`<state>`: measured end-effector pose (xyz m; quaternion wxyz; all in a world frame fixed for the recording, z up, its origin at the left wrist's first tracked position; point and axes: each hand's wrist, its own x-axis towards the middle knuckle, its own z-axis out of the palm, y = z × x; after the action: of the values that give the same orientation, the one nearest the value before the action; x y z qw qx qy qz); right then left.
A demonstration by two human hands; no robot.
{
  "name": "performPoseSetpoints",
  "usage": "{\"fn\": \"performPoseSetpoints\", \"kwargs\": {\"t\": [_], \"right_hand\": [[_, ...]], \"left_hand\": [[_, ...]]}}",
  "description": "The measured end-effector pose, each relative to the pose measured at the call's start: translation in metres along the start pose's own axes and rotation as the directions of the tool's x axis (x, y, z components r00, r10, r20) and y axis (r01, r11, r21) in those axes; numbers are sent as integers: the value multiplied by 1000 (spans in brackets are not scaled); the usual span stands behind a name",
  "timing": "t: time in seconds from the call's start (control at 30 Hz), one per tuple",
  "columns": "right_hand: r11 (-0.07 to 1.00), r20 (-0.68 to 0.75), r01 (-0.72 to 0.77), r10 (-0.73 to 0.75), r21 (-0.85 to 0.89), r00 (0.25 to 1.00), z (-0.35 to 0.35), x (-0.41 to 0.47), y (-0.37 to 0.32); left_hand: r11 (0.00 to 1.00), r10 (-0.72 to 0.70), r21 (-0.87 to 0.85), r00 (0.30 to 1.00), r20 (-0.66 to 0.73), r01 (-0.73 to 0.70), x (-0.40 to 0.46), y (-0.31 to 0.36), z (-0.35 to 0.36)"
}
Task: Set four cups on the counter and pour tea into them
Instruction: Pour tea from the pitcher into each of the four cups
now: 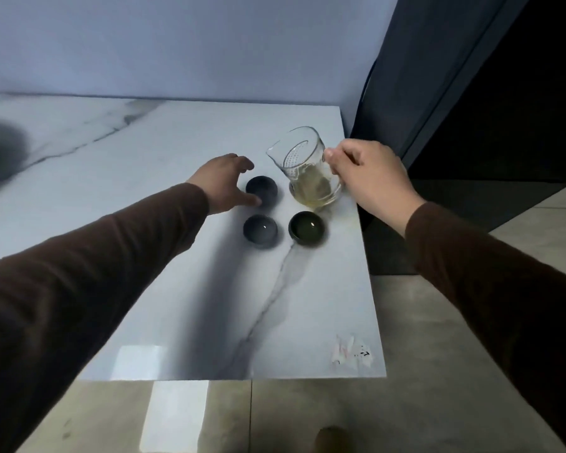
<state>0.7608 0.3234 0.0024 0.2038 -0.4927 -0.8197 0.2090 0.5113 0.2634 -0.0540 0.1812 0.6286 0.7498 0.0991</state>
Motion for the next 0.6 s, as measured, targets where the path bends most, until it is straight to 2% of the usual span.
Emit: {"fn": "performPoseSetpoints", "kwargs": {"t": [0.2, 0.6], "right_hand": [[994, -17, 53, -55, -100, 998, 2, 10, -1], [979, 6, 108, -108, -173, 994, 3, 12, -9]], "left_hand": [[994, 39, -101, 999, -5, -40, 13, -14, 14], [988, 60, -142, 998, -26, -63, 10, -19, 27]]}}
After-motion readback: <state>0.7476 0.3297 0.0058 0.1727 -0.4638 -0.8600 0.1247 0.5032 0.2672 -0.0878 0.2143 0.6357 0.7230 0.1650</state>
